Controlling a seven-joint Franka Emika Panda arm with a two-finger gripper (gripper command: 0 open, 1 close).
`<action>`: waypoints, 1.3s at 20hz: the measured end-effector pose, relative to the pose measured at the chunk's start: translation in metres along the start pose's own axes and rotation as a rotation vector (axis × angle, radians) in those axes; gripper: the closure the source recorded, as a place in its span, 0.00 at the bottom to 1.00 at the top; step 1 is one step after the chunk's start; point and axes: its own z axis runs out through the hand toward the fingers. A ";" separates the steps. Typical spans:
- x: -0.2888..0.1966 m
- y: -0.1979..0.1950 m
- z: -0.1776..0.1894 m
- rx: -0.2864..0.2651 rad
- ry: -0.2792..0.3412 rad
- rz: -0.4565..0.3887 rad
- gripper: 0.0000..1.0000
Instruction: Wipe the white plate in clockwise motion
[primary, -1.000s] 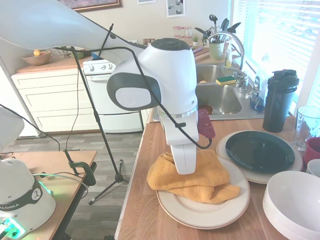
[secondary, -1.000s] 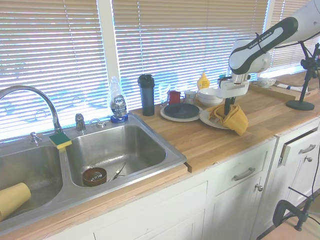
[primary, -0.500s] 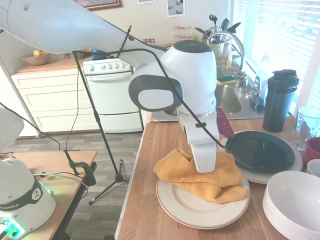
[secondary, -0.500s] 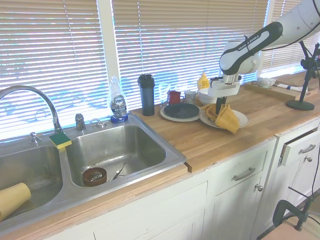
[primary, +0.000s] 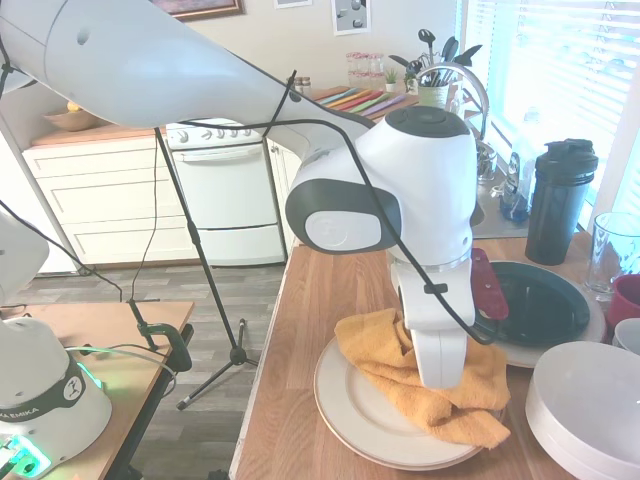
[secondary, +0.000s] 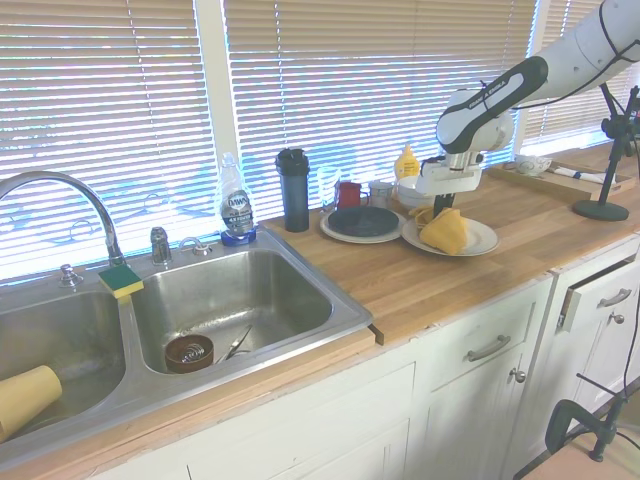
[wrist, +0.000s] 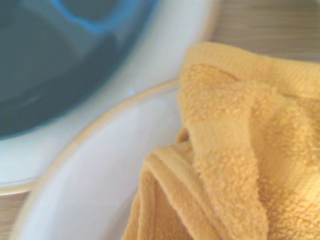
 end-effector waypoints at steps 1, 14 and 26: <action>0.002 0.002 0.000 -0.007 0.002 0.000 1.00; -0.056 0.043 -0.018 -0.032 -0.022 -0.026 1.00; -0.099 -0.013 -0.006 -0.019 -0.037 -0.060 1.00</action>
